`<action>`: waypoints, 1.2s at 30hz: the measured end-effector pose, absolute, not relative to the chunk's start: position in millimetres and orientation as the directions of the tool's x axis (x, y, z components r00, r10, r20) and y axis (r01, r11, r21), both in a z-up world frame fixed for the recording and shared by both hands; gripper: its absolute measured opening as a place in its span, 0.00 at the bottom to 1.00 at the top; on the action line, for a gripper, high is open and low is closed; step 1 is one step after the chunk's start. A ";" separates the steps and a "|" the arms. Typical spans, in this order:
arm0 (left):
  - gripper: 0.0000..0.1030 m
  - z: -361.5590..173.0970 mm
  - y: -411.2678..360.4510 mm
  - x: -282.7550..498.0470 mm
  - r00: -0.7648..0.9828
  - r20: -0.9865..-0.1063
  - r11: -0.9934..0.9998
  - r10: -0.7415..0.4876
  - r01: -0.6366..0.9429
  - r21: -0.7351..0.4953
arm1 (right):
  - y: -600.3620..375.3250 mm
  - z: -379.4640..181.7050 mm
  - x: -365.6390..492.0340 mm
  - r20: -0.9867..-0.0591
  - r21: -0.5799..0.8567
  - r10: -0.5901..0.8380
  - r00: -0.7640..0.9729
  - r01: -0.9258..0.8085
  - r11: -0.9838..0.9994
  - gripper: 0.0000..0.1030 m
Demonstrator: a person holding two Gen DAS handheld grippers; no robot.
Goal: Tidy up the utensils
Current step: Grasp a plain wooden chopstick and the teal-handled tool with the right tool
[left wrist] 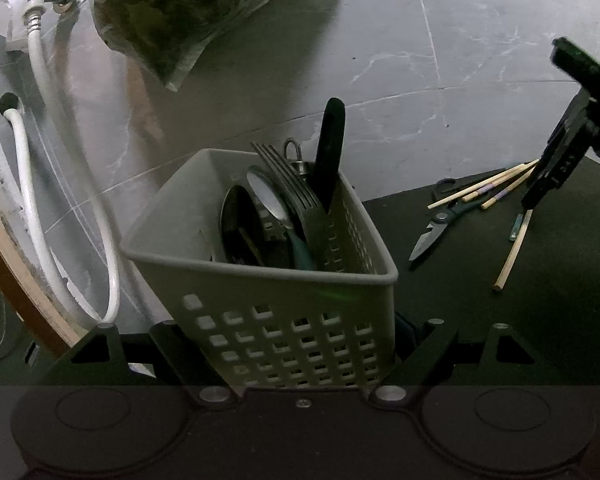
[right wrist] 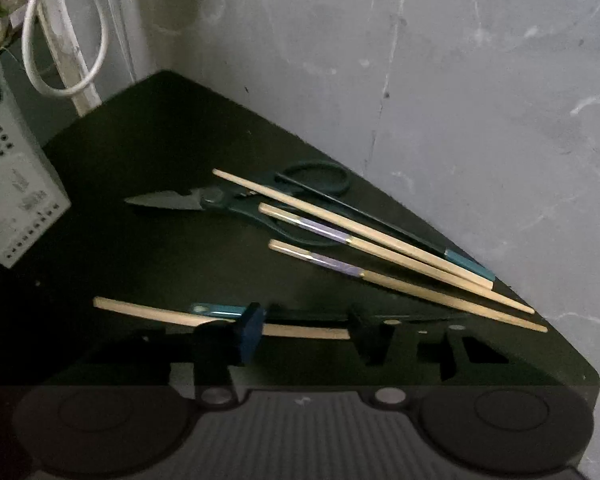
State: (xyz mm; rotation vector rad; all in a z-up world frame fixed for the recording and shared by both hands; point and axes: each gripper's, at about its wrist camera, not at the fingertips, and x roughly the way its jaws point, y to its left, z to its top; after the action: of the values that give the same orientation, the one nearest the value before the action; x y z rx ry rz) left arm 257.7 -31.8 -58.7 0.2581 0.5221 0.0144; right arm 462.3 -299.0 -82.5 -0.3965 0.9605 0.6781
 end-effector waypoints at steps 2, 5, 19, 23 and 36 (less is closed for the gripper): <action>0.82 -58.1 -33.0 258.5 0.867 -0.492 0.968 0.085 0.045 0.247 | -304.3 -86.1 470.0 -0.854 0.010 0.356 0.378 -0.673 0.739 0.49; 0.82 -57.8 -33.2 259.0 0.866 -0.493 0.968 0.089 0.041 0.247 | -312.0 -91.1 488.0 -0.856 0.077 0.382 0.347 -0.647 0.759 0.48; 0.82 -58.7 -30.9 259.4 0.869 -0.489 0.967 0.076 0.054 0.248 | -347.1 -95.6 470.3 -0.863 0.226 0.413 0.291 -0.508 0.831 0.49; 0.82 -58.8 -29.1 258.8 0.871 -0.487 0.966 0.067 0.065 0.249 | -350.3 -97.7 447.2 -0.857 0.285 0.447 0.257 -0.485 0.827 0.49; 0.82 -59.8 -23.5 254.9 0.878 -0.478 0.963 0.033 0.101 0.252 | -305.2 -98.1 381.4 -0.857 0.307 0.462 0.226 -0.495 0.813 0.54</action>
State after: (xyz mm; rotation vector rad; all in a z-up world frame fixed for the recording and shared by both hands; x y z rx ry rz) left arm 254.9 -23.5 -59.8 0.2750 0.4997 -0.0360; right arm 381.4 -305.2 -98.1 -0.0332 1.1690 0.6601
